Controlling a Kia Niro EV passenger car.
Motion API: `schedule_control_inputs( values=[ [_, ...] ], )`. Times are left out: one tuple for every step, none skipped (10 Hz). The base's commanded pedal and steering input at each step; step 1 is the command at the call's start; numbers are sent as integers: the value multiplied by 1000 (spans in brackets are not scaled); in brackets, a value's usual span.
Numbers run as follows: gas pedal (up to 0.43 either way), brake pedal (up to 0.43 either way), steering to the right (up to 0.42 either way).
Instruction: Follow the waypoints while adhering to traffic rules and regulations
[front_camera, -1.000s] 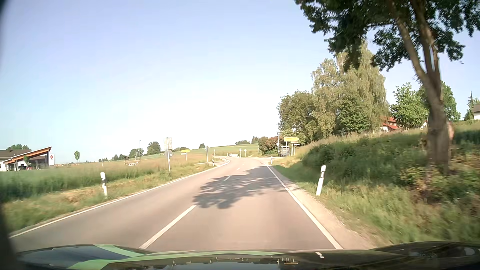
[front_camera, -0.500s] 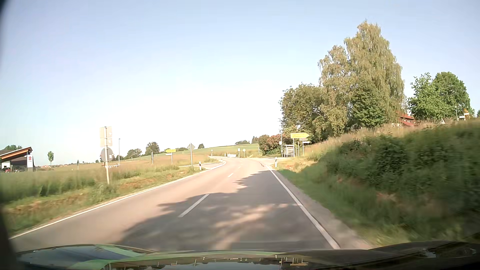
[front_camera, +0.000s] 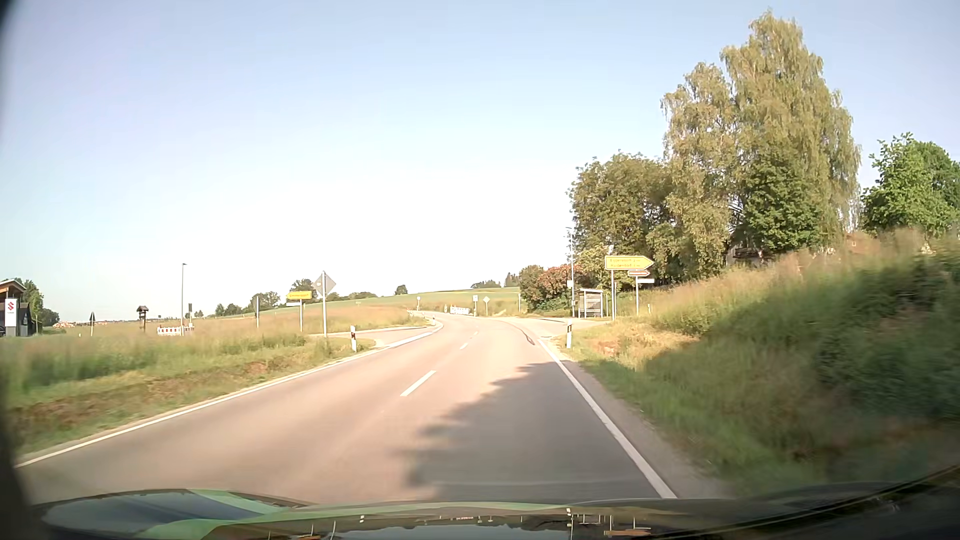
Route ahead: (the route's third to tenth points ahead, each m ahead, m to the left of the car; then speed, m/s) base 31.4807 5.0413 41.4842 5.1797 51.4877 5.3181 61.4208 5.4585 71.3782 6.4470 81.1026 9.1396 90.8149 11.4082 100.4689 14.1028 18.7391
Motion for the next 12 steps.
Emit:
schedule_control_inputs(
  values=[
    [118, 0, -9],
    [118, 0, -9],
    [150, 0, -9],
    [177, 0, -9],
    [209, 0, -9],
    [220, 0, -9],
    [220, 0, -9],
    [177, 0, -9],
    [118, 0, -9],
    [110, 0, -11],
    [110, 0, -13],
    [118, 0, -13]
  ],
)
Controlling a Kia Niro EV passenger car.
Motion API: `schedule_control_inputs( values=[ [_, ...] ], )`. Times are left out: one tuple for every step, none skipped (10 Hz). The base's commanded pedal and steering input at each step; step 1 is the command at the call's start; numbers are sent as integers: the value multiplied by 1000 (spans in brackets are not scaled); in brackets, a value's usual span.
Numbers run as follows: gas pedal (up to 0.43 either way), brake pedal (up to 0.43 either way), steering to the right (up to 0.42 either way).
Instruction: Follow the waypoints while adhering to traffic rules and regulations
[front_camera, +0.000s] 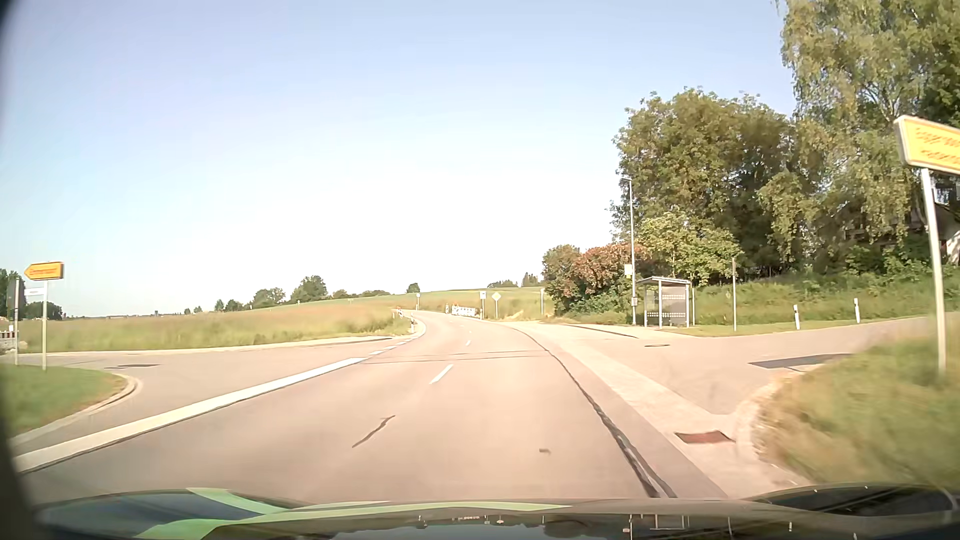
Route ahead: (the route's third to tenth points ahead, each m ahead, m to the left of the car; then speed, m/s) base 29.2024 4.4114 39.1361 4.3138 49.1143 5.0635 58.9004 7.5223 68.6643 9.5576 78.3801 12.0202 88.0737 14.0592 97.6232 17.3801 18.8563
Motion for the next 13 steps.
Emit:
schedule_control_inputs(
  values=[
    [177, 0, -13],
    [197, 0, -12],
    [197, 0, -12],
    [197, 0, -12],
    [197, 0, -12],
    [169, 0, -12],
    [138, 0, -12],
    [138, 0, -12],
    [138, 0, -12],
    [150, 0, -14],
    [157, 0, -14],
    [169, 0, -16],
    [169, 0, -18]
  ],
)
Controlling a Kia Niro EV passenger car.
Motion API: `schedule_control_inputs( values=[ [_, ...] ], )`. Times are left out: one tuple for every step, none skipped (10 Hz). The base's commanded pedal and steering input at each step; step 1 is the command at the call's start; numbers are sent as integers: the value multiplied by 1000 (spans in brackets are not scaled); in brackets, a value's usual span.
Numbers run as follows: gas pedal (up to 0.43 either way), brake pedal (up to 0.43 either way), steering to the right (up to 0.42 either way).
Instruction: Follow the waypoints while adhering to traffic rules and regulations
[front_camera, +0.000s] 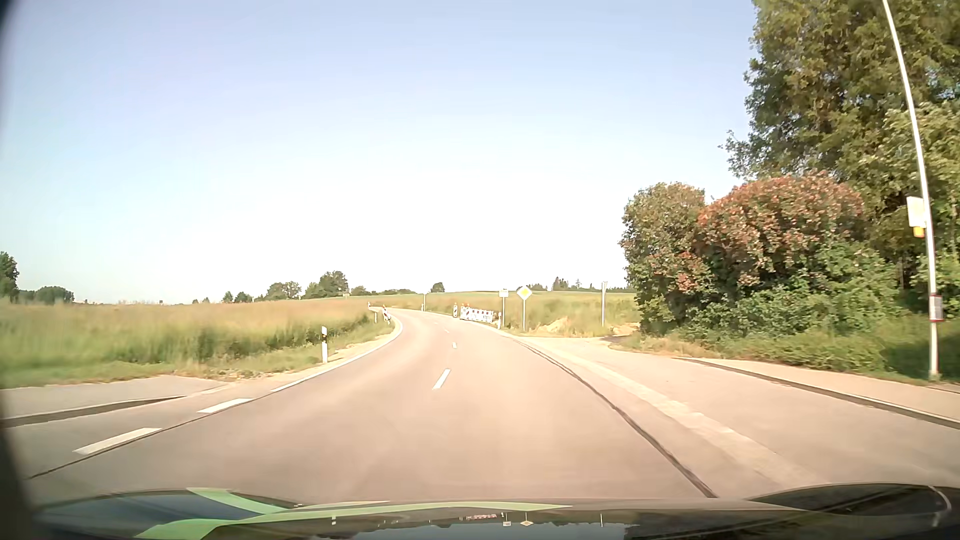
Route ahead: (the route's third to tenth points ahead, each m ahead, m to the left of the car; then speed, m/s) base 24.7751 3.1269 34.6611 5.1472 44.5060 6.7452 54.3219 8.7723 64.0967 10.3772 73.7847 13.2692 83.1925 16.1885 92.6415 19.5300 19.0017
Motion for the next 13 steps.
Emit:
schedule_control_inputs(
  values=[
    [169, 0, -19],
    [169, 0, -20],
    [157, 0, -20],
    [157, 0, -21],
    [169, 0, -23],
    [197, 0, -24],
    [220, 0, -25],
    [220, 0, -25],
    [228, 0, -25],
    [220, 0, -25],
    [197, 0, -27],
    [177, 0, -29],
    [177, 0, -30]
  ],
)
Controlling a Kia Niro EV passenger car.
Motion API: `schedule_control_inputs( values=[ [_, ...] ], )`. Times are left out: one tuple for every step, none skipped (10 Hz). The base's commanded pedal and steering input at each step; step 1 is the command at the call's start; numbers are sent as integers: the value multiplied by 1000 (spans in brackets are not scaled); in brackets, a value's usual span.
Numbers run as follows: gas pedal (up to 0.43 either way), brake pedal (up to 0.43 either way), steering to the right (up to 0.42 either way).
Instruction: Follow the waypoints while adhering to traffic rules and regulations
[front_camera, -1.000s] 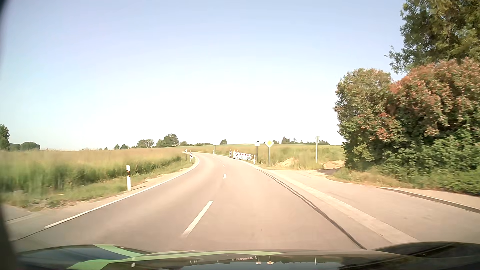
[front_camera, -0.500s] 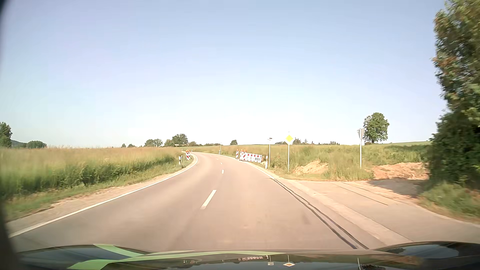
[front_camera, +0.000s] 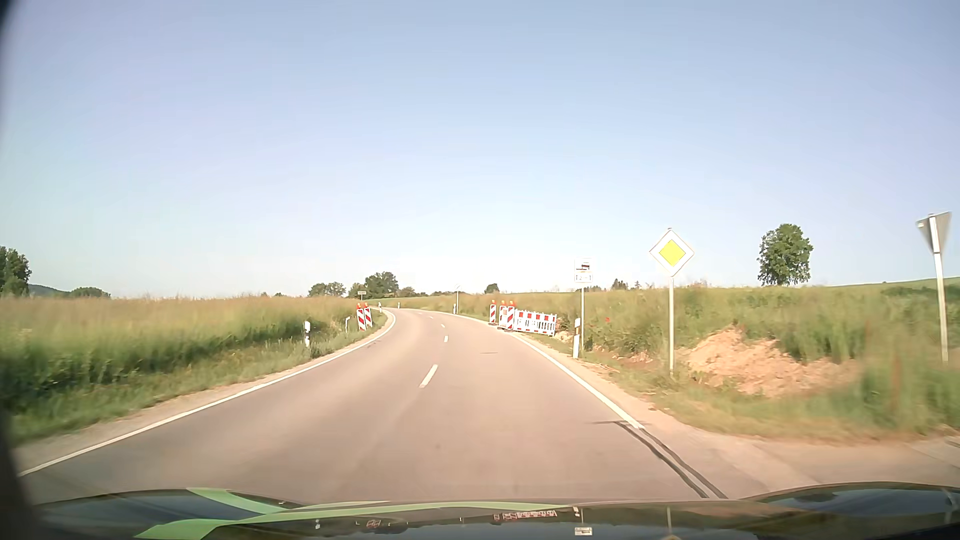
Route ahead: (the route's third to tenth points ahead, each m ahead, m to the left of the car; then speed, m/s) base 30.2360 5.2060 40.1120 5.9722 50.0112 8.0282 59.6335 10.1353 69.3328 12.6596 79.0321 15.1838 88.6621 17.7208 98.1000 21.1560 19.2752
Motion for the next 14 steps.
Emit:
schedule_control_inputs(
  values=[
    [169, 0, -30],
    [169, 0, -30],
    [169, 0, -30],
    [177, 0, -30],
    [177, 0, -31],
    [197, 0, -31],
    [209, 0, -31],
    [220, 0, -31],
    [220, 0, -31],
    [220, 0, -31],
    [220, 0, -30],
    [209, 0, -28],
    [209, 0, -23],
    [209, 0, -16]
  ],
)
